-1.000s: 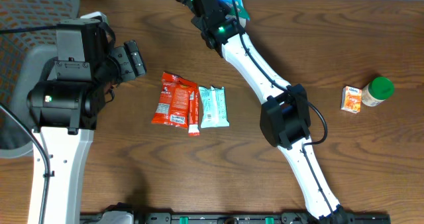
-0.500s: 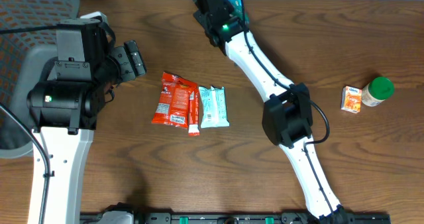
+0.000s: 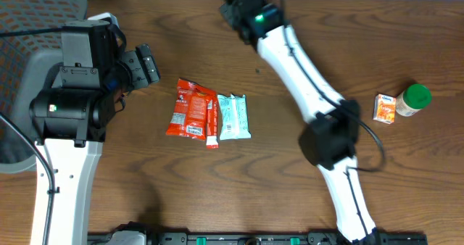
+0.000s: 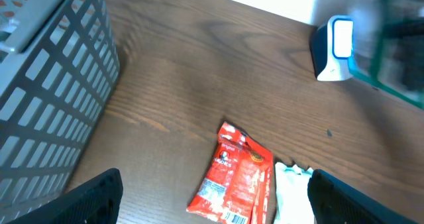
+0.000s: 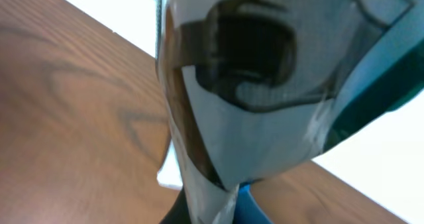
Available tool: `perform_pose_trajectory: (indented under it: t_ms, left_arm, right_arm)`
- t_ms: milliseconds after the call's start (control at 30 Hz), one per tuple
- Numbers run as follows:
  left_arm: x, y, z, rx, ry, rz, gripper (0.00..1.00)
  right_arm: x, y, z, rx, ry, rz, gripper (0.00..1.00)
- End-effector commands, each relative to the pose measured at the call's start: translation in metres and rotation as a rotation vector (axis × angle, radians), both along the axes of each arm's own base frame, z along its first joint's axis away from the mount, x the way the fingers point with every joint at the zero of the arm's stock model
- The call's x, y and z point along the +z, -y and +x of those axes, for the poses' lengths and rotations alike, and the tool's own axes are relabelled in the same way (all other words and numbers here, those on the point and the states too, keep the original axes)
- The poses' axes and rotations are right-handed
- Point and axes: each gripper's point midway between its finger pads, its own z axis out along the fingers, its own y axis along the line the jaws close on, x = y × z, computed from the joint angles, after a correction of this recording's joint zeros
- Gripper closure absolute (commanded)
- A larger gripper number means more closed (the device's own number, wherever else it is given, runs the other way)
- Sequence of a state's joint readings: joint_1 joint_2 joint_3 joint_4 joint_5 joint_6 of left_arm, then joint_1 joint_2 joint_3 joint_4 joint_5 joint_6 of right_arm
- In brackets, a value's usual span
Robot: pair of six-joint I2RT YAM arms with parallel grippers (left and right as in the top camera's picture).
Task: Scan the item barcode
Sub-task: 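Hold the glove pack at the scanner, then carry it right, then lower the glove pack at the right side and open the right gripper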
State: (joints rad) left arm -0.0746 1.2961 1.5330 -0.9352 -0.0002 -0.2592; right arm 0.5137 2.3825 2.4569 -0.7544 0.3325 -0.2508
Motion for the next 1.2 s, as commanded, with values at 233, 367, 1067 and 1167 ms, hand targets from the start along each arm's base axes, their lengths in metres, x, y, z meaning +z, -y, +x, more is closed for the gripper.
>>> perform_pose_trajectory:
  t_ms: [233, 367, 1067, 1167]
  left_arm:
    - [0.001, -0.003, 0.001, 0.015, 0.004, 0.005, 0.1]
    - [0.001, -0.003, 0.001, 0.015, 0.003, 0.005, 0.1]
    - [0.001, -0.003, 0.001, 0.015, 0.004, 0.005, 0.11]
    - [0.001, -0.003, 0.001, 0.015, 0.003, 0.005, 0.1]
  right_arm:
    - [0.066, 0.114, -0.132, -0.032, -0.432, 0.188, 0.99]
    - [0.032, 0.152, -0.149, -0.101, -0.634, 0.28, 0.99]
    - [-0.194, 0.294, -0.192, -0.455, -0.937, 0.209, 0.87]
    - [-0.197, 0.297, -0.19, -0.461, -0.926, 0.204, 0.48]
